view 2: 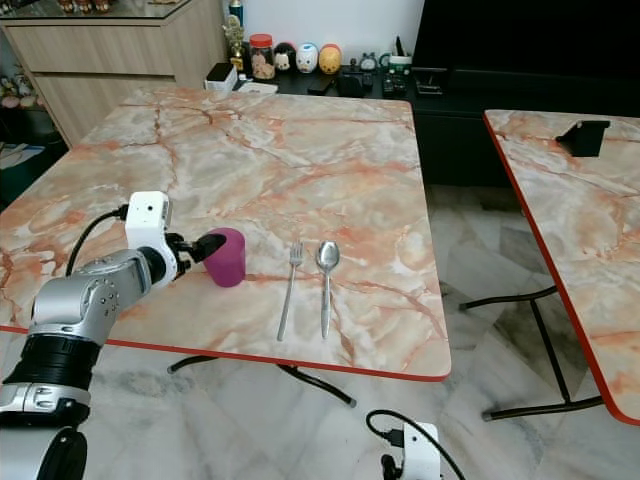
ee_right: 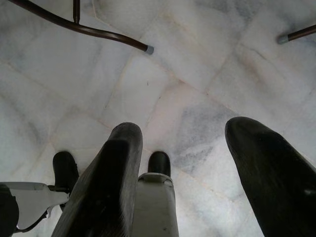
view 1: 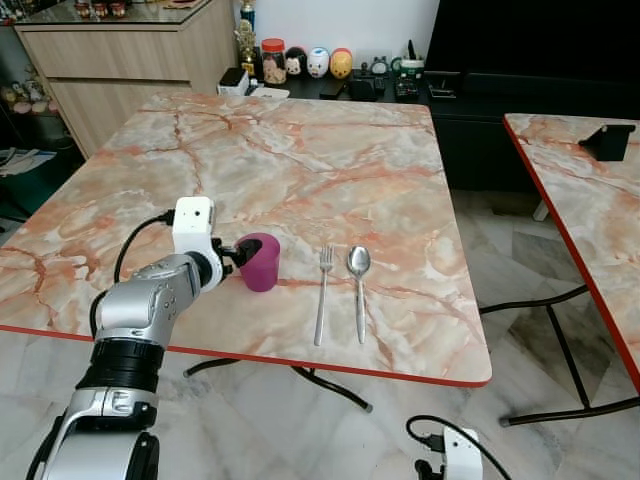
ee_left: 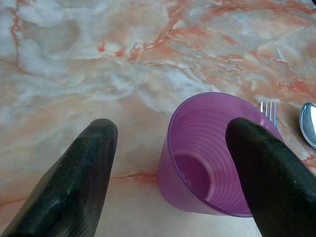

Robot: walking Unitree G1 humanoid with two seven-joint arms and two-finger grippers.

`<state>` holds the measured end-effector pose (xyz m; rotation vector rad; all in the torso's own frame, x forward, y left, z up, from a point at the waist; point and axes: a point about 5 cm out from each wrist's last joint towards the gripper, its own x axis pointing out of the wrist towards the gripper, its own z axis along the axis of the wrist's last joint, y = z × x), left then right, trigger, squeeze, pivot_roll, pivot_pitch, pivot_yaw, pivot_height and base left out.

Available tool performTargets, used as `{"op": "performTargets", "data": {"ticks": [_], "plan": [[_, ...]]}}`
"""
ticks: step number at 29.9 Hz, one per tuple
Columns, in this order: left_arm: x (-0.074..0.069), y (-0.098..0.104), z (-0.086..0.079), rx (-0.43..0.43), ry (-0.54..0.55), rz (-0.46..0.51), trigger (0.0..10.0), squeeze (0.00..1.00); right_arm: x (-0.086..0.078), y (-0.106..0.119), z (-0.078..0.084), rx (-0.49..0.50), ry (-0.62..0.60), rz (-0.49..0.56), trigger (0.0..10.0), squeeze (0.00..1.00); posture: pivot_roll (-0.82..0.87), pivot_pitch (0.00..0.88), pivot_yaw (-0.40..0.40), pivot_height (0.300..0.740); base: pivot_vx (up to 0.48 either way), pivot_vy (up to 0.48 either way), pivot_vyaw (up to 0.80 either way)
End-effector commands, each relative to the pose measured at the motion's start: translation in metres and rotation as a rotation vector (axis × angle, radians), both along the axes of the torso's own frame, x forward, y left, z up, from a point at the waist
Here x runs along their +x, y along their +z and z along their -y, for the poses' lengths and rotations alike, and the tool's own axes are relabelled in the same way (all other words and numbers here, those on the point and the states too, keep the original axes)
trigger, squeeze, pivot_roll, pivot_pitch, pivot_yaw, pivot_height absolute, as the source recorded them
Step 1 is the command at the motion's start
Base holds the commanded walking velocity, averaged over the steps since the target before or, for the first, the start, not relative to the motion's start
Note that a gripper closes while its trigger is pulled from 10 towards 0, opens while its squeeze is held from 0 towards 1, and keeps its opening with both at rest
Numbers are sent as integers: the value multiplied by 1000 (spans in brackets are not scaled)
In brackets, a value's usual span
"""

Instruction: Setting the table

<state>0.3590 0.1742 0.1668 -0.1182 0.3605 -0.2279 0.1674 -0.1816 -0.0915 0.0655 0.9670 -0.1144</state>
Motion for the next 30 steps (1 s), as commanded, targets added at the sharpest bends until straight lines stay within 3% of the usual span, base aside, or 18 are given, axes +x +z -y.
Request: {"op": "performTargets", "data": {"ticks": [1, 9, 11, 12, 13, 14, 15, 19, 20, 21, 22, 23, 24, 30], "plan": [[-1, -3, 0, 29, 0, -21, 10000, 0, -4, -2, 0, 0, -4, -14, 10000, 0, 49, 8, 2, 740, 0, 0, 0], [-2, -5, -1, 39, 4, -33, 10000, 0, -4, -2, 0, 1, -2, -15, 10000, 0, 49, 8, 2, 740, 0, 0, 0], [-2, -6, -1, 41, 3, -34, 9412, 0, -4, -2, 0, 1, -2, -15, 10000, 0, 49, 8, 2, 740, 0, 0, 0], [-2, -6, -1, 42, 3, -36, 7843, 0, -3, -2, 0, 1, -1, -15, 10000, 0, 50, 9, 1, 740, 0, 0, 0], [-2, -6, -1, 42, 3, -37, 7216, 0, -4, -2, 0, 1, -1, -15, 10000, 0, 50, 8, 1, 740, 0, 0, 0], [-2, -6, -1, 42, 3, -38, 5137, 0, -4, -2, 0, 1, -1, -15, 10000, 0, 50, 8, 1, 740, 0, 0, 0], [-2, -6, -1, 42, 3, -39, 4667, 0, -4, -2, 0, 1, -1, -15, 10000, 0, 50, 8, 1, 740, 0, 0, 0], [-3, -7, -1, 43, -1, -42, 4706, 0, -4, -2, 0, 1, -2, -15, 10000, 0, 50, 10, 1, 740, 0, 0, 0], [-3, -7, -1, 44, -1, -42, 3725, 0, -4, -2, 0, 1, -2, -15, 10000, 0, 50, 9, 1, 740, 0, 0, 0], [-3, -7, -1, 44, -1, -43, 3725, 0, -4, -2, 0, 1, -2, -15, 10000, 0, 50, 9, 1, 740, 0, 0, 0], [-3, -7, -1, 44, -1, -42, 1961, 0, -4, -2, 0, 1, -2, -15, 10000, 0, 50, 9, 1, 740, 0, 0, 0], [-3, -7, -1, 44, -1, -42, 1961, 0, -4, -2, 0, 1, -2, -15, 10000, 0, 50, 9, 1, 740, 0, 0, 0], [-3, -7, -1, 44, -1, -42, 1137, 0, -4, -2, 0, 1, -1, -15, 10000, 0, 50, 9, 1, 740, 0, 0, 0], [-3, -7, -1, 46, 0, -42, 1216, 0, -4, -2, 0, 1, -1, -15, 10000, 0, 50, 9, 1, 740, 0, 0, 0]]}}
